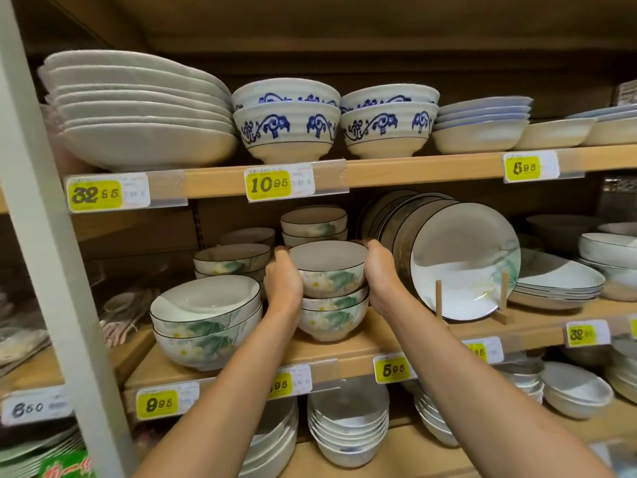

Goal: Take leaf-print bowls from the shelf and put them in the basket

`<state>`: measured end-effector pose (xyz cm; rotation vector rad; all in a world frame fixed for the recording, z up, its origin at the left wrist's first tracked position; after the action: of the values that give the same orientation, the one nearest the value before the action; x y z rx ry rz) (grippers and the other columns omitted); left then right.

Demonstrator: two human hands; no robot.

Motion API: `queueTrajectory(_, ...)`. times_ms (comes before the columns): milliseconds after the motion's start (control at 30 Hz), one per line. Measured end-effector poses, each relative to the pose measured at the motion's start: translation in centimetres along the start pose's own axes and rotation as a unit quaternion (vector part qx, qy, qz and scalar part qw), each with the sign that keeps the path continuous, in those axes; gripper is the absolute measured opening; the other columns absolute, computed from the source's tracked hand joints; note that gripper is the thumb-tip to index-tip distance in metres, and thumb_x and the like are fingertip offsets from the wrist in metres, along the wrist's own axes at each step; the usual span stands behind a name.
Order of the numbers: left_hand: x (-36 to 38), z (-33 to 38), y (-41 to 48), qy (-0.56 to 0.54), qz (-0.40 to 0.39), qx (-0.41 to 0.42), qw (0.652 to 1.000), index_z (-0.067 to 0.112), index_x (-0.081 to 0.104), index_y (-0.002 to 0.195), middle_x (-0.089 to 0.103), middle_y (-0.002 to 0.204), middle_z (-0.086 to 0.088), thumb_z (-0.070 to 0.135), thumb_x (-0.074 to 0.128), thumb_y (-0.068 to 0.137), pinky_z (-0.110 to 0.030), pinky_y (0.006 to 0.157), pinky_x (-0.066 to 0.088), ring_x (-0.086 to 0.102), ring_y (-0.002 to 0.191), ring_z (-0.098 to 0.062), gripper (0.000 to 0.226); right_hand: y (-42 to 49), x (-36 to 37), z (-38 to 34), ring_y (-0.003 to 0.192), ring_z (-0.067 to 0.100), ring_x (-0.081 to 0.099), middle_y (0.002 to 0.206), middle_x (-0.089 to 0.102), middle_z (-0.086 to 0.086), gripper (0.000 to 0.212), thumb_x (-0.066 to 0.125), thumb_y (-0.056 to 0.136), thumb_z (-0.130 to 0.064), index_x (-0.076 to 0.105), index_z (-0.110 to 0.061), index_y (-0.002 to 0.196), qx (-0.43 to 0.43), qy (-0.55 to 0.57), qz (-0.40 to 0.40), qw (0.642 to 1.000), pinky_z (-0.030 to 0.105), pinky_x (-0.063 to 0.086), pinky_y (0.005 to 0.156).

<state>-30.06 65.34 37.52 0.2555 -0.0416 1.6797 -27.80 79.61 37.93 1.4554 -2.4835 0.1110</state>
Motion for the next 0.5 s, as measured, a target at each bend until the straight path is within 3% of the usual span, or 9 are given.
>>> queueTrajectory(167, 0.0, -0.8, 0.2, -0.007, 0.011, -0.012, 1.0, 0.01, 0.066, 0.112, 0.068, 0.111, -0.014, 0.049, 0.028, 0.073, -0.049, 0.101, 0.046, 0.061, 0.104, -0.034, 0.066, 0.2, -0.2, 1.3, 0.082, 0.019, 0.064, 0.089, 0.068, 0.008, 0.034, 0.032, 0.099, -0.028, 0.062, -0.014, 0.101, 0.012, 0.0, 0.001, 1.0, 0.029, 0.049, 0.062)
queueTrajectory(233, -0.1, -1.2, 0.4, -0.01, 0.012, -0.019, 1.0, 0.009, 0.065, 0.114, 0.068, 0.112, -0.014, 0.048, 0.029, 0.074, -0.049, 0.101, 0.046, 0.062, 0.104, -0.035, 0.067, 0.4, -0.2, 1.5, 0.079, 0.018, 0.063, 0.086, 0.068, 0.007, 0.033, 0.032, 0.099, -0.027, 0.061, -0.015, 0.094, 0.008, -0.008, 0.007, 1.0, 0.028, 0.047, 0.059)
queueTrajectory(367, 0.0, -1.6, 0.6, -0.022, 0.011, -0.02, 0.999, 0.008, 0.065, 0.116, 0.069, 0.11, -0.013, 0.048, 0.03, 0.074, -0.05, 0.1, 0.047, 0.063, 0.102, -0.033, 0.067, 0.7, -0.2, 1.9, 0.081, 0.021, 0.064, 0.087, 0.069, 0.008, 0.033, 0.032, 0.097, -0.028, 0.061, -0.016, 0.088, 0.005, -0.018, 0.022, 1.0, 0.03, 0.05, 0.063)
queueTrajectory(500, 0.1, -1.7, 0.6, -0.028, 0.018, -0.024, 0.999, 0.008, 0.064, 0.115, 0.068, 0.11, -0.013, 0.05, 0.029, 0.071, -0.049, 0.1, 0.047, 0.063, 0.102, -0.033, 0.071, 0.5, 0.1, 1.9, 0.097, 0.028, 0.065, 0.103, 0.07, 0.013, 0.042, 0.031, 0.096, -0.037, 0.064, -0.013, 0.105, 0.017, -0.039, 0.037, 0.998, 0.046, 0.053, 0.091)
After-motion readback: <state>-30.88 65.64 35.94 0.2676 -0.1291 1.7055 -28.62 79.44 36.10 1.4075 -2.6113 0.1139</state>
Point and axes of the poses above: each hand's wrist, its own y-axis towards the middle knuckle, its own x-axis out of the palm, z = x × y, the point moved 2 cm from there along y, towards the middle knuckle
